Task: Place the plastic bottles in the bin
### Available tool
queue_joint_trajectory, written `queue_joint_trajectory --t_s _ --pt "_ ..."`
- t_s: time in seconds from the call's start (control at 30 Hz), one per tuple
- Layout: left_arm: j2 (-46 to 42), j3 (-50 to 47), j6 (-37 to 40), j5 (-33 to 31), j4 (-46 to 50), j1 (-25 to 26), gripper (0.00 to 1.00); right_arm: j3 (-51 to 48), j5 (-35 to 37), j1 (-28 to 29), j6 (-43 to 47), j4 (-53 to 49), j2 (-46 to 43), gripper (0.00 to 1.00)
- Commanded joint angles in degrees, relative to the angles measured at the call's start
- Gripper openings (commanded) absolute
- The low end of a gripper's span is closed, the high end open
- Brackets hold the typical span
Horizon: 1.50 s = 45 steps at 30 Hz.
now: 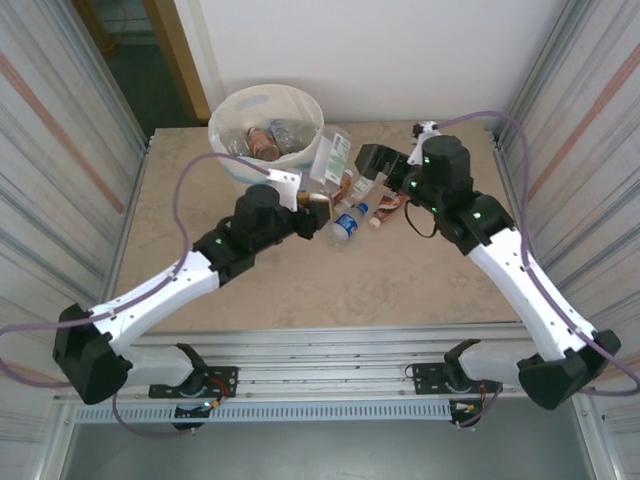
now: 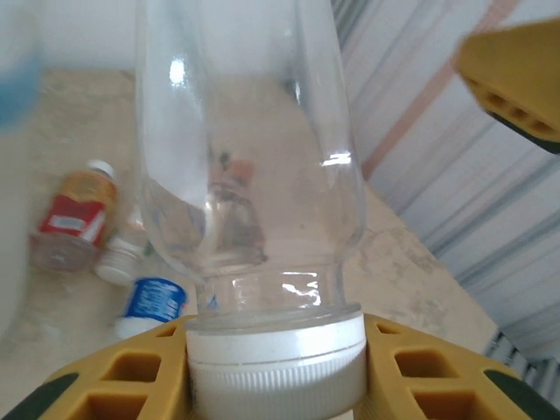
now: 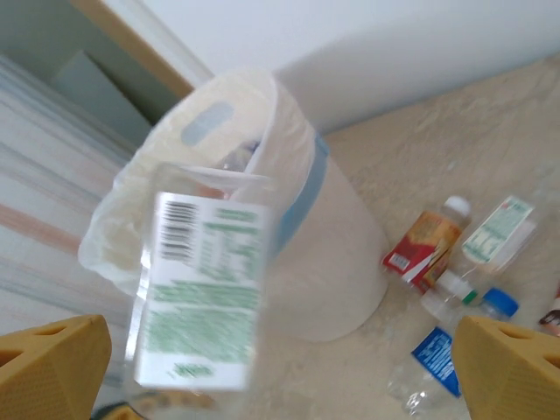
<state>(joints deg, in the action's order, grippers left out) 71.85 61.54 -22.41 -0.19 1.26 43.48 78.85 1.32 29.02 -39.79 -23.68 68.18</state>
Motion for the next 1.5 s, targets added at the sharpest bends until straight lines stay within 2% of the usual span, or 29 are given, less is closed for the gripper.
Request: queue_joint_trajectory --t_s 0.0,0.27,0.4,0.5,0.63,1.0,1.23,1.47 --pt "-2.8 6.29 7.47 -3.3 6.85 -3.38 0.0 -2.07 3.87 -2.82 1.15 -2.11 -4.37 0.98" --pt "2.07 20.8 17.16 -2.25 23.12 -14.82 0.0 -4.71 3.58 -8.85 1.44 -5.91 -8.5 0.98" --pt "6.55 27.64 22.2 -2.79 29.8 -18.77 0.0 -5.23 3.57 -10.28 1.58 -7.05 -8.43 0.98" --pt "10.49 32.65 24.78 -5.92 34.08 -20.5 0.0 -5.25 2.83 -11.29 1.14 -8.03 -7.81 0.98" --pt "15.27 38.27 28.26 -10.67 37.28 -21.42 0.0 -5.24 1.45 -12.02 0.95 -8.95 -6.69 0.98" --pt "25.68 50.28 34.36 -18.0 46.99 -21.75 0.04 -5.61 1.73 -12.76 0.86 -10.1 -5.78 0.98" --pt "29.03 54.02 35.09 -22.35 50.73 -21.73 0.13 -5.96 1.84 -12.97 0.69 -9.81 -5.6 0.98" --pt "30.22 54.38 35.43 -24.38 52.21 -21.77 0.15 -6.11 1.69 -13.22 0.59 -9.9 -5.15 0.98"
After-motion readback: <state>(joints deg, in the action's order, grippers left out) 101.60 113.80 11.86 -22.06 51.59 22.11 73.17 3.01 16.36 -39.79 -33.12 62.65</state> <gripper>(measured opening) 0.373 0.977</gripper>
